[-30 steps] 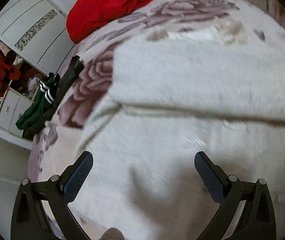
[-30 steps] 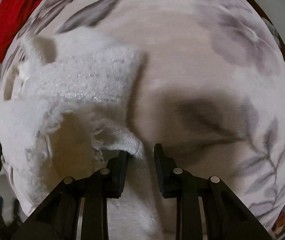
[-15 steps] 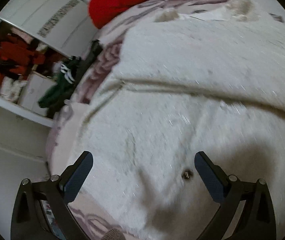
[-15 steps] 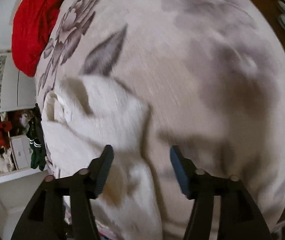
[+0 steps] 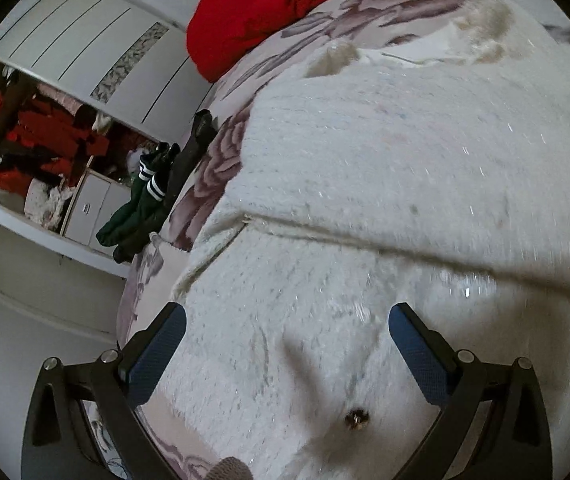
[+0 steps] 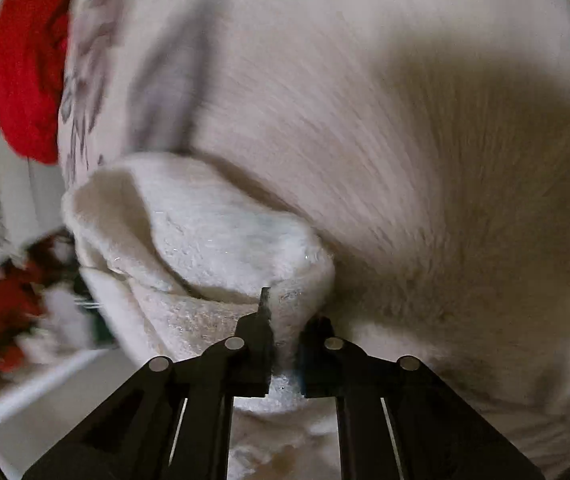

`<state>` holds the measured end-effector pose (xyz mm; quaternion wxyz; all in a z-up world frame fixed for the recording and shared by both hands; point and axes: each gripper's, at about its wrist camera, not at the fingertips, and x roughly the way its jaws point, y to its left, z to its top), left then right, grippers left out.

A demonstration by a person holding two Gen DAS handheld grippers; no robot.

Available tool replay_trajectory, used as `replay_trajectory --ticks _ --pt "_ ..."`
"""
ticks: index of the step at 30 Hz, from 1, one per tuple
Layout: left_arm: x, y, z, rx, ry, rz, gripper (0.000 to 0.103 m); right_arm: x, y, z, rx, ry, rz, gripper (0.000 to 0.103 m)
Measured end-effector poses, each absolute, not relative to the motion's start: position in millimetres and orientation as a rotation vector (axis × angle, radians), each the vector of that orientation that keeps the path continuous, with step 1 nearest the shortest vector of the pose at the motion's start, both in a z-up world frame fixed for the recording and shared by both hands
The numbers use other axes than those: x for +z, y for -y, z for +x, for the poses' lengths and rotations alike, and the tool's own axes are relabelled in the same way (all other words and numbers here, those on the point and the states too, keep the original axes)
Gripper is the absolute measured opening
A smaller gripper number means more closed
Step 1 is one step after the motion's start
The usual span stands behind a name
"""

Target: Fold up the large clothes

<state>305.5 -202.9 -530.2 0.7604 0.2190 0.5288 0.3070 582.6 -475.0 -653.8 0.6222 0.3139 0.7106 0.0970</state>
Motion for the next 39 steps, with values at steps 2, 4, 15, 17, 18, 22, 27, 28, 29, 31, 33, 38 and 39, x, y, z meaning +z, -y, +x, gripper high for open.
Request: replay_trajectory --ticks 2,4,15,17,18,22,27,28,29,31,33,38,39 --pt "-531.9 203.0 298.1 0.665 -1.163 0.476 0.103 -645.1 484.7 585.3 0.169 -1.561 0.664 0.007" --pt "-533.9 201.9 293.8 0.667 -1.182 0.472 0.103 -663.4 488.3 583.7 0.171 -1.617 0.66 0.007" --pt "-534.4 195.6 238.5 0.663 -1.29 0.425 0.103 -619.4 502.9 479.3 0.315 -1.69 0.614 0.053" --pt "-537.4 192.7 223.7 0.668 -1.319 0.425 0.103 -635.3 488.5 457.5 0.325 -1.738 0.611 0.053" --pt "-538.7 191.7 217.2 0.67 -1.333 0.429 0.103 -644.2 483.2 452.8 0.323 -1.742 0.618 0.053" --pt "-544.9 187.6 200.1 0.677 -1.363 0.449 0.103 -671.6 455.6 454.0 0.31 -1.741 0.546 0.055" --pt "-540.4 194.8 199.7 0.657 -1.346 0.451 0.103 -665.1 460.5 462.5 0.182 -1.664 0.536 0.007" --pt "-538.6 200.3 200.7 0.645 -1.338 0.457 0.103 -669.8 461.2 460.7 0.176 -1.676 0.543 0.007" --pt "-536.7 207.9 202.1 0.631 -1.325 0.473 0.103 -668.2 454.2 459.0 0.185 -1.674 0.483 0.007" --pt "-529.0 226.1 204.2 0.598 -1.288 0.514 0.103 -658.5 449.2 456.6 0.218 -1.676 0.422 0.008" --pt "-519.8 248.5 206.9 0.562 -1.244 0.552 0.103 -644.1 453.5 450.4 0.267 -1.711 0.404 0.02" --pt "-507.1 323.2 196.8 0.432 -1.189 0.64 0.103 -590.4 499.1 423.1 0.212 -1.63 0.246 0.062" --pt "-506.8 339.7 192.2 0.397 -1.188 0.656 0.103 -581.5 510.4 415.2 0.179 -1.622 0.224 0.063"
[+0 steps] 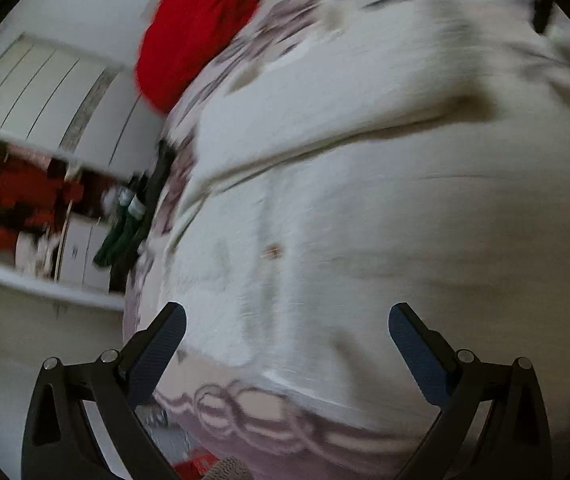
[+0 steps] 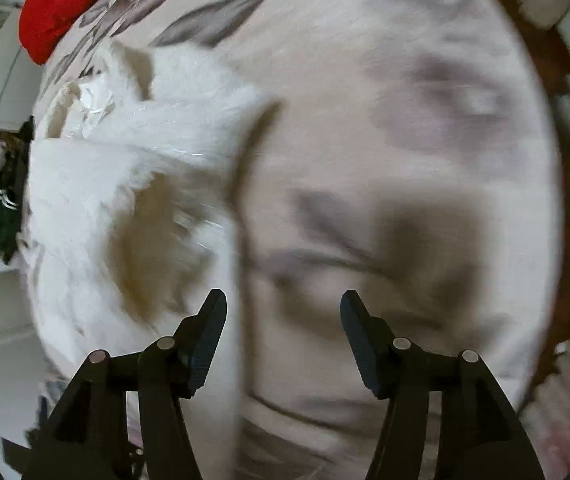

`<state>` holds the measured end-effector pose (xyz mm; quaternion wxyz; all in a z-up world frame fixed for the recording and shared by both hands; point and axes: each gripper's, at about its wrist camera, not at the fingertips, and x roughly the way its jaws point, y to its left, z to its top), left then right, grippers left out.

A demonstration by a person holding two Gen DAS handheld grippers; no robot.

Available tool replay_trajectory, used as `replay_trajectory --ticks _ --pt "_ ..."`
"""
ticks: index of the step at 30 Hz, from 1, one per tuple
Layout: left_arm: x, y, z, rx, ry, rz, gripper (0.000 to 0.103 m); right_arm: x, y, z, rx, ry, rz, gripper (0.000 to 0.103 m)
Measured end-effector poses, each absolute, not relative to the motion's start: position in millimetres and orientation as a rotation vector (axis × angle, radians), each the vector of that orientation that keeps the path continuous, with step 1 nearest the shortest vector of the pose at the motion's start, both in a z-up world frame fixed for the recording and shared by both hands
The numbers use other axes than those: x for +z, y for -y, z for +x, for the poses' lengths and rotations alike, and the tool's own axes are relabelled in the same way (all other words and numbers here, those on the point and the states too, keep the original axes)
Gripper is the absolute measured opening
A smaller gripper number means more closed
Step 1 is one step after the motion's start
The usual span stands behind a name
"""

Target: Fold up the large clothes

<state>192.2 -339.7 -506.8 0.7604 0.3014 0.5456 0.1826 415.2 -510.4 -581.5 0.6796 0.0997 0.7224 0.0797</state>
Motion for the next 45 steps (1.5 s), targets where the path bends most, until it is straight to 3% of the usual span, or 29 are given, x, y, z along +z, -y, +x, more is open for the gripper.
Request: replay_trajectory --ticks 9,14,19,20,21,23,28,35,36,37,38,41,45 --pt "-525.1 430.0 165.7 0.27 -1.231 0.702 0.103 -570.6 655.5 352.2 -0.088 -1.651 0.422 0.064" --pt "-572.0 438.9 171.9 0.276 -1.27 0.806 0.103 -582.5 654.9 361.6 -0.103 -1.641 0.47 0.064" --pt "-568.1 391.3 193.9 0.352 -1.319 0.585 0.101 -595.5 612.6 396.8 0.153 -1.605 0.57 0.068" --pt "-561.4 383.1 196.4 0.373 -1.304 0.565 0.083 -600.1 600.7 405.7 0.25 -1.588 0.617 0.075" --pt "-554.8 374.7 198.4 0.377 -1.298 0.536 0.047 -606.0 587.4 415.4 0.346 -1.575 0.663 0.077" --pt "-542.9 361.6 201.9 0.351 -1.29 0.465 0.016 -621.4 558.1 436.6 0.471 -1.566 0.762 0.081" --pt "-520.1 348.9 206.6 0.378 -1.218 0.437 0.014 -645.6 500.5 477.6 0.591 -1.53 0.871 0.087" --pt "-521.0 344.2 215.4 0.389 -1.235 0.442 0.014 -699.0 464.8 511.1 0.489 -1.642 0.926 0.089" --pt "-519.5 342.3 215.8 0.386 -1.239 0.429 0.014 -699.4 462.7 513.5 0.473 -1.643 0.943 0.087" --pt "-517.7 340.2 215.8 0.382 -1.243 0.418 0.014 -696.6 462.5 514.4 0.467 -1.634 0.964 0.076" --pt "-515.2 339.0 215.4 0.376 -1.245 0.405 0.014 -690.7 457.9 515.7 0.482 -1.63 0.983 0.045" --pt "-502.0 326.1 214.2 0.361 -1.247 0.348 0.014 -657.0 438.5 518.3 0.482 -1.615 0.863 0.026" --pt "-471.8 291.1 211.3 0.336 -1.242 0.228 0.013 -598.9 411.3 525.5 0.481 -1.586 0.79 0.023"
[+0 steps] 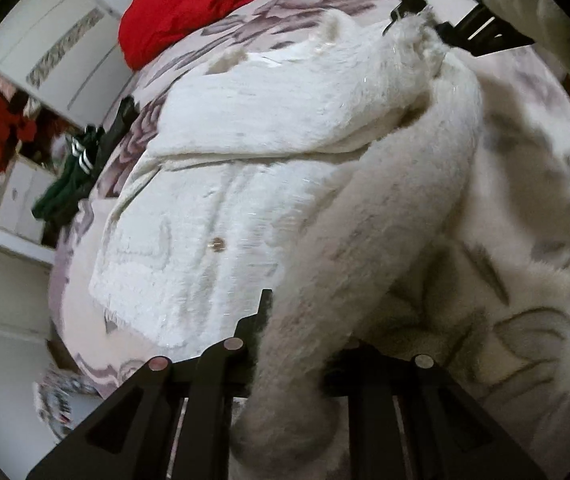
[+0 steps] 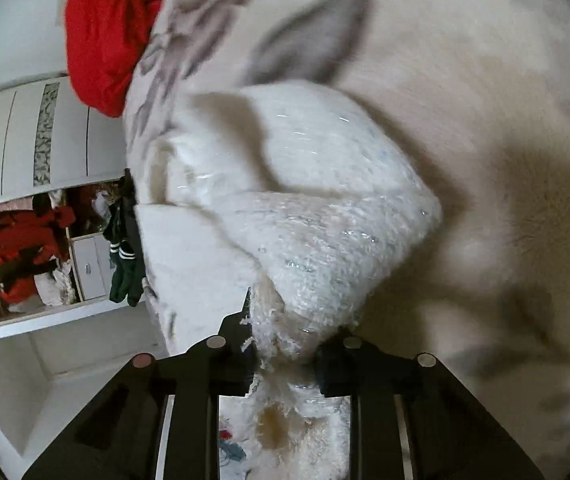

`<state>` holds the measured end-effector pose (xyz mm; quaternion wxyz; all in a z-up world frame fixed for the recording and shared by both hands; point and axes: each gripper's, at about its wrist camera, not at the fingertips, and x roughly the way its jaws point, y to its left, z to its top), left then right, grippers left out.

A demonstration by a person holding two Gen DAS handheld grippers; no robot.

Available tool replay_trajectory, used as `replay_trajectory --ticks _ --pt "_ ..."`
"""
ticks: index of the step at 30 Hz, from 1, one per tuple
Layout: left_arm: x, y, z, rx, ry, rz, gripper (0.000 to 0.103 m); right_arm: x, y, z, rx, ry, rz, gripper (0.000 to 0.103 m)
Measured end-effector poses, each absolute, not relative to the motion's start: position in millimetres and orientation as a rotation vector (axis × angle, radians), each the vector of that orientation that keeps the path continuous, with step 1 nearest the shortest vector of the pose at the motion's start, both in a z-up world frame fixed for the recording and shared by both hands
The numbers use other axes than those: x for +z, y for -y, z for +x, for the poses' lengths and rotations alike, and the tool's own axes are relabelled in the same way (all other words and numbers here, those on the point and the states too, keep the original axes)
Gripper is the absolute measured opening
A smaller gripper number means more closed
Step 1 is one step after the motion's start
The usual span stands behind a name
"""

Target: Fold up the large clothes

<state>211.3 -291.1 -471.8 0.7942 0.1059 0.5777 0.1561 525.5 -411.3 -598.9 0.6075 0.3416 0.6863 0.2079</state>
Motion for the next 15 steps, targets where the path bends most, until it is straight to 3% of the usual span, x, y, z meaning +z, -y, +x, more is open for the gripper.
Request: replay_trajectory --ticks 8,12,15 --pt "-410.8 166.7 217.2 0.31 -1.208 -0.071 0.012 -476.0 283.1 566.2 0.486 -1.552 0.58 0.022" --pt "-413.7 93.8 226.0 0.334 -1.215 -0.19 0.012 -471.0 163.3 593.4 0.472 -1.585 0.475 0.022" --pt "-447.2 19.8 233.8 0.346 -1.253 -0.349 0.014 -494.6 81.1 608.2 0.431 -1.637 0.354 0.022"
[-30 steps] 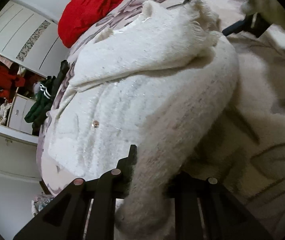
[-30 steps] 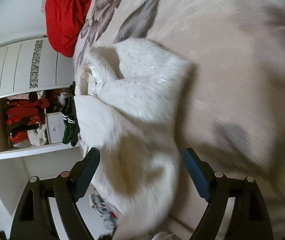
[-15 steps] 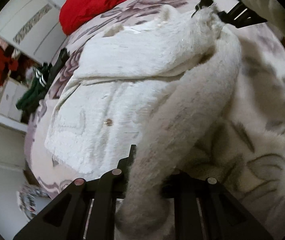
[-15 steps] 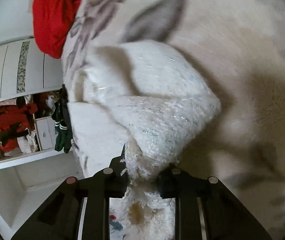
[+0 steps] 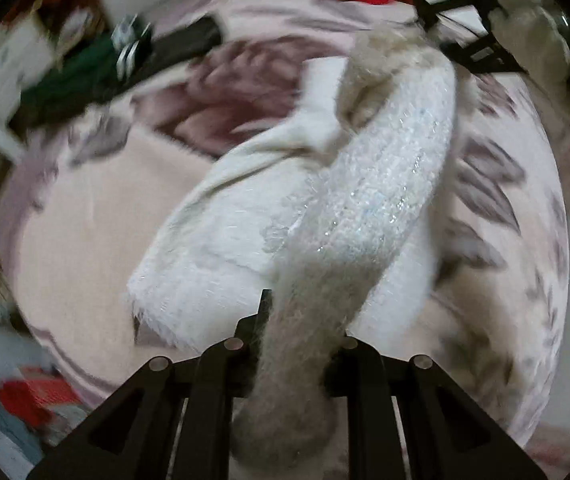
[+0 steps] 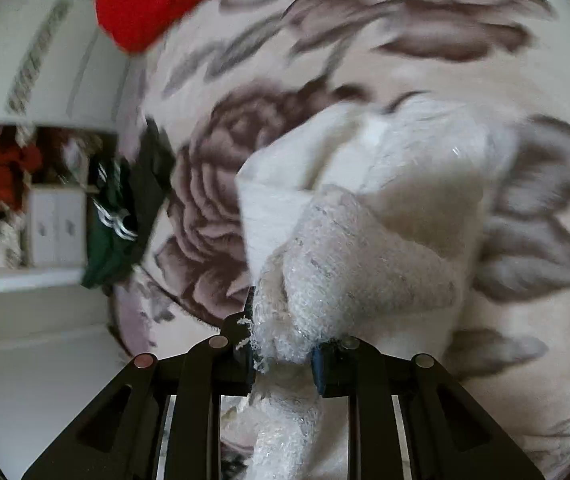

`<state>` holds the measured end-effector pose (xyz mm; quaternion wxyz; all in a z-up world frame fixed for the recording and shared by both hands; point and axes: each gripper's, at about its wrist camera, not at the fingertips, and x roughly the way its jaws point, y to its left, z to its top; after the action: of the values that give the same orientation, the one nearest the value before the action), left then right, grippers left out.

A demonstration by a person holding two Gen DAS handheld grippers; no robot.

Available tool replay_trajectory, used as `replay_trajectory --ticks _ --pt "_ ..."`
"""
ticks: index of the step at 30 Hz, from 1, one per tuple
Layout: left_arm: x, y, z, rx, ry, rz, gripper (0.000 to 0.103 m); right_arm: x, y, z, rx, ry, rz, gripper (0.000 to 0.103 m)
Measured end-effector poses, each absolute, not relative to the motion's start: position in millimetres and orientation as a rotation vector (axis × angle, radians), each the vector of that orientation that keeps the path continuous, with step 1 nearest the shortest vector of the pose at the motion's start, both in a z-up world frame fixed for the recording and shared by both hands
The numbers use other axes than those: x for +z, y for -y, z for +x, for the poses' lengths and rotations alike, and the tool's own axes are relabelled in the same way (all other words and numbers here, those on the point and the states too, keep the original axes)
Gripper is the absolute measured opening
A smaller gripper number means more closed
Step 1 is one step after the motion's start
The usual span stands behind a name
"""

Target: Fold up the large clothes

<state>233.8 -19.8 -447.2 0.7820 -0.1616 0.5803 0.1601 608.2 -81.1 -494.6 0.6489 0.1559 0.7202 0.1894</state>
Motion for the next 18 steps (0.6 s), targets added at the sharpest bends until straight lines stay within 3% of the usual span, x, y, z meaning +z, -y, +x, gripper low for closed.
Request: replay_trajectory --ticks 4,6,8,9,11,14,16,18 --pt "-517.1 -52.1 239.3 0.273 -1.384 -0.511 0.019 -545.6 2.9 613.4 0.332 -1.717 0.231 0.026" --pt "-541.7 -82.0 234.3 0.223 -1.417 -0.63 0.035 -563.1 -13.4 610.8 0.319 -1.741 0.251 0.04" --pt "-549.3 -104.7 223.1 0.155 -1.392 -0.789 0.04 -565.8 -20.9 607.3 0.348 -1.745 0.315 0.069" --pt "-549.7 -115.4 216.4 0.132 -1.378 -0.853 0.045 -563.6 -23.1 604.4 0.393 -1.736 0.33 0.072" --pt "-547.4 -131.3 205.3 0.119 -1.364 -0.906 0.052 -556.6 -19.2 595.6 0.454 -1.729 0.352 0.075" --pt "-540.2 -157.1 191.4 0.084 -1.334 -0.966 0.054 -537.4 15.3 567.3 0.519 -1.685 0.416 0.076" --pt "-538.4 -168.7 192.9 0.064 -1.324 -0.958 0.066 -533.4 43.4 543.3 0.51 -1.669 0.449 0.078" --pt "-542.2 -172.8 201.4 0.025 -1.31 -0.93 0.069 -534.9 87.4 507.3 0.499 -1.646 0.444 0.078"
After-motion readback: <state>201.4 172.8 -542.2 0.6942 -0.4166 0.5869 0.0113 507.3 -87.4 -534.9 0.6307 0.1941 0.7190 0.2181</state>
